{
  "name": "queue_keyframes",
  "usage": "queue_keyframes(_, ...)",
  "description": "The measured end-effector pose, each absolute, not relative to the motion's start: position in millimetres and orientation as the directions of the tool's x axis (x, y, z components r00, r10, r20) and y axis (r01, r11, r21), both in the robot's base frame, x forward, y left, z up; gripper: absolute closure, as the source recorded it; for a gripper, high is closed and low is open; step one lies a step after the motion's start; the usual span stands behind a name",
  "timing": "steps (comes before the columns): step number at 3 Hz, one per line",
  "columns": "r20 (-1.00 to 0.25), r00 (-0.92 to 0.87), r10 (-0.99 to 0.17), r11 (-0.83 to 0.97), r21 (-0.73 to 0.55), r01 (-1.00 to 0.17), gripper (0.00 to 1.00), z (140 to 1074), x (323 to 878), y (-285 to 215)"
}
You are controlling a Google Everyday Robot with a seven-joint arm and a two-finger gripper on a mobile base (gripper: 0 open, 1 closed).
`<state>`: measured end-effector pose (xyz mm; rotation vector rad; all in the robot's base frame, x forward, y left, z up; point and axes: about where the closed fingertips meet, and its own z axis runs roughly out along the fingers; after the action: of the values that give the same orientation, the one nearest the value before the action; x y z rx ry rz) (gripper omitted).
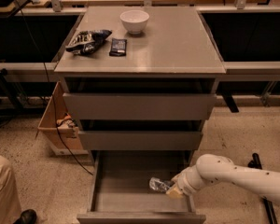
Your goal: Place redbull can into bottom drawer
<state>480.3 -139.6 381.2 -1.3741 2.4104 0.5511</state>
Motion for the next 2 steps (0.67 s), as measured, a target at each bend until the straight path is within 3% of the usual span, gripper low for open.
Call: queue_keyframes(2, -0.434, -0.495, -0.752, 0.471, 0.170, -0.865, 1.00, 355, 489, -130)
